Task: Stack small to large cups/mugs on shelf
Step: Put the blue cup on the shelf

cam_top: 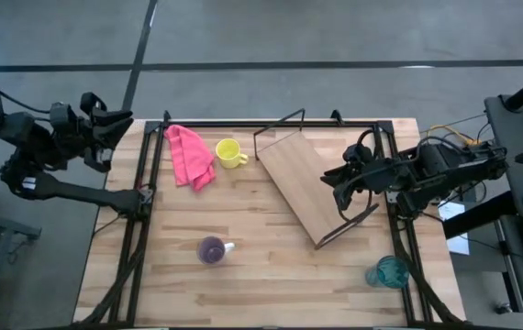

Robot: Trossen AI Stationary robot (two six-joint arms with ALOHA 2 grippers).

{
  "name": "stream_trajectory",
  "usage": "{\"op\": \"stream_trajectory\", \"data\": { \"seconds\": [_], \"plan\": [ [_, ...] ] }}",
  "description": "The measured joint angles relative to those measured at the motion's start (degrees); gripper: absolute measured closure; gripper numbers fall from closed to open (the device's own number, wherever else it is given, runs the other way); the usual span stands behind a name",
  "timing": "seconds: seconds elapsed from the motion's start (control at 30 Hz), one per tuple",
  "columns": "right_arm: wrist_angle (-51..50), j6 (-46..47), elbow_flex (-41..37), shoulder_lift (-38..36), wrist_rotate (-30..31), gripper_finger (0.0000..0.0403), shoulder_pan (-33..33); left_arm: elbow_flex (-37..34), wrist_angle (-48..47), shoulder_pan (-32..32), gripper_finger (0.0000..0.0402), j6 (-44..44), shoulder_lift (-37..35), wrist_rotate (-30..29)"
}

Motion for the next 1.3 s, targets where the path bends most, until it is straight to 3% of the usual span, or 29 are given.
{"op": "stream_trajectory", "data": {
  "seconds": [0.77, 1.1, 1.3],
  "plan": [
    [2.18, 1.53, -0.02, 2.0, 1.0, 0.0309, 0.0, 0.0, -0.01, 0.0, 0.0329, 0.0, -6.49, 0.0],
    [6.12, 2.17, -0.02, 2.09, 1.82, 0.0203, 0.0, 0.0, 0.03, -0.01, 0.0329, -0.01, -10.27, 0.01],
    [6.28, -1.42, -0.02, 1.98, -0.74, 0.0184, 0.13, 0.0, 0.05, 0.0, 0.0329, 0.0, -12.78, -0.01]
  ]
}}
